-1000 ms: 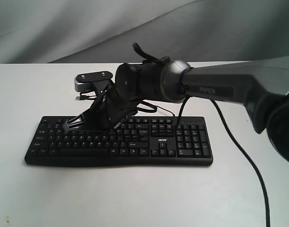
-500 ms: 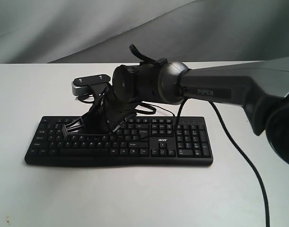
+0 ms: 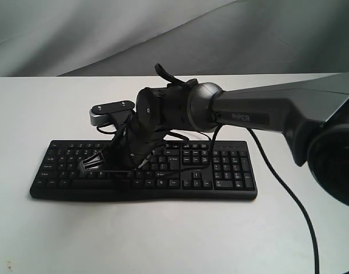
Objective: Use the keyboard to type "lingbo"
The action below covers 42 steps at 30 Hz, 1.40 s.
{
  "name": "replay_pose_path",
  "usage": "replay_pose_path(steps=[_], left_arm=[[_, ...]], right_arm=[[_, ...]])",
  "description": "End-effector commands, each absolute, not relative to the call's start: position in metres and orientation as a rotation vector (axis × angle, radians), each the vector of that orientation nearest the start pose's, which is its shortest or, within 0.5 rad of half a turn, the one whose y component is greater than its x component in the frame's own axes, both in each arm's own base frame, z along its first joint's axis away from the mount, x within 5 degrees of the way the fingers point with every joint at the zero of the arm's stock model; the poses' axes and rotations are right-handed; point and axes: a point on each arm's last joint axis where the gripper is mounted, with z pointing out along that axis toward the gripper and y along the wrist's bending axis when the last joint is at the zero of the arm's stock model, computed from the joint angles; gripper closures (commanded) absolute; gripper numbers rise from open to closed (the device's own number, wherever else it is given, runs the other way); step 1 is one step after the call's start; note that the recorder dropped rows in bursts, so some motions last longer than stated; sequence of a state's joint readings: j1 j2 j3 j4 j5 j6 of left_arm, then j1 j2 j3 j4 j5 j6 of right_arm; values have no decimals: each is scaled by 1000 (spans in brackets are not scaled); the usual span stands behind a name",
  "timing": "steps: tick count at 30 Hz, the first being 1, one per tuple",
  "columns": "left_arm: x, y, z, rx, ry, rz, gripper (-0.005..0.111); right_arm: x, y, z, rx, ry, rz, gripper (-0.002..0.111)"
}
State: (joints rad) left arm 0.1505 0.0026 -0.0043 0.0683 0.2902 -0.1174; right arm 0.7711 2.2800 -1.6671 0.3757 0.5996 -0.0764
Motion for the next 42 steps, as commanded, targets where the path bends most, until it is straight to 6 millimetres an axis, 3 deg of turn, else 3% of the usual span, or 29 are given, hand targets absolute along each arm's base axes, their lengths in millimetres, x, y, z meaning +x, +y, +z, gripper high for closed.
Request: replay_pose_path(steps=[1, 42], left_arm=[[54, 10, 187, -203, 1758, 79, 106], [54, 10, 187, -203, 1758, 79, 106]], right_arm=[[333, 350, 129, -786, 2634, 604, 108], [337, 353, 129, -771, 2582, 620, 108]])
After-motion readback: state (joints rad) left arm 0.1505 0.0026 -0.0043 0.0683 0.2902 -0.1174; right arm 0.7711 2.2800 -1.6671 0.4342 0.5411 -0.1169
